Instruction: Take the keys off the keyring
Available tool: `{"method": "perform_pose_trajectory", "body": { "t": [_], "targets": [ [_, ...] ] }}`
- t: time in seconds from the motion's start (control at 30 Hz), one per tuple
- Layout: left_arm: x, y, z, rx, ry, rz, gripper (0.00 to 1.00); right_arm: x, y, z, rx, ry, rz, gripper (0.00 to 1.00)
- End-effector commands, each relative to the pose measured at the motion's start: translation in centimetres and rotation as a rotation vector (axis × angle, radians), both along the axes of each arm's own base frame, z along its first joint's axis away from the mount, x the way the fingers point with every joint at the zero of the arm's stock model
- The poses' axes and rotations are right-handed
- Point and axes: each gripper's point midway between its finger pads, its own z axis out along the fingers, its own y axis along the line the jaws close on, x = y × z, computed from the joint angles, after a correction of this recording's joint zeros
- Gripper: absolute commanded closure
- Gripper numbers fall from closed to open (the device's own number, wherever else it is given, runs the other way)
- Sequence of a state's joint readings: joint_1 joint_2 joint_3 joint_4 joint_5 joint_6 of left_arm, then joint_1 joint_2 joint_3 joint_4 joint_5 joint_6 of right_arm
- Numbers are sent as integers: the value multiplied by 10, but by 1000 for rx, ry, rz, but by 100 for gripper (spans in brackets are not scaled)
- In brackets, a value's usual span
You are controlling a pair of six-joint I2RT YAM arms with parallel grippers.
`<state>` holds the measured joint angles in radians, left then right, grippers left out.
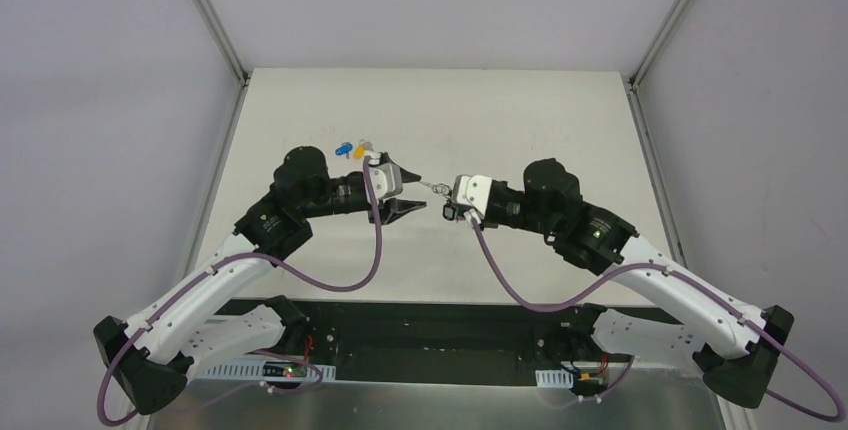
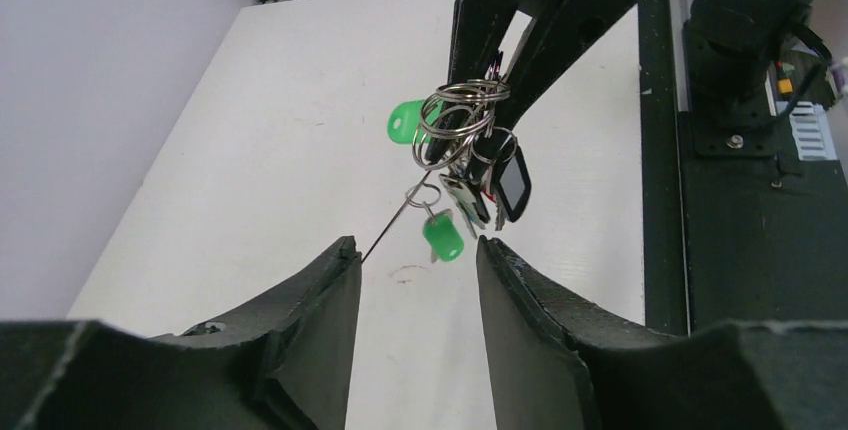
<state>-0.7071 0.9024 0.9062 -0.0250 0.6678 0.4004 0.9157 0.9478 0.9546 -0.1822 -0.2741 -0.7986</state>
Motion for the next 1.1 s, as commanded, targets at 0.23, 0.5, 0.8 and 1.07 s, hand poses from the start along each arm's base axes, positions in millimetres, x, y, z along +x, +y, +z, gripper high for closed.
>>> {"method": "perform_pose_trajectory", "body": {
  "t": [0.23, 0.5, 0.8, 1.07],
  "targets": [
    [-18, -18, 5, -199, 273, -57, 44, 58, -7, 137, -115, -643, -48, 100],
    [18, -3, 6, -326, 334, 202, 14, 68, -6, 165, -98, -681, -82, 100],
    [33, 30, 14, -336, 287, 397, 1, 72, -22, 152, -103, -629, -94, 100],
    [4, -17, 24, -335, 217, 36, 2, 51, -9, 166, 7, -600, 11, 100]
  ]
}}
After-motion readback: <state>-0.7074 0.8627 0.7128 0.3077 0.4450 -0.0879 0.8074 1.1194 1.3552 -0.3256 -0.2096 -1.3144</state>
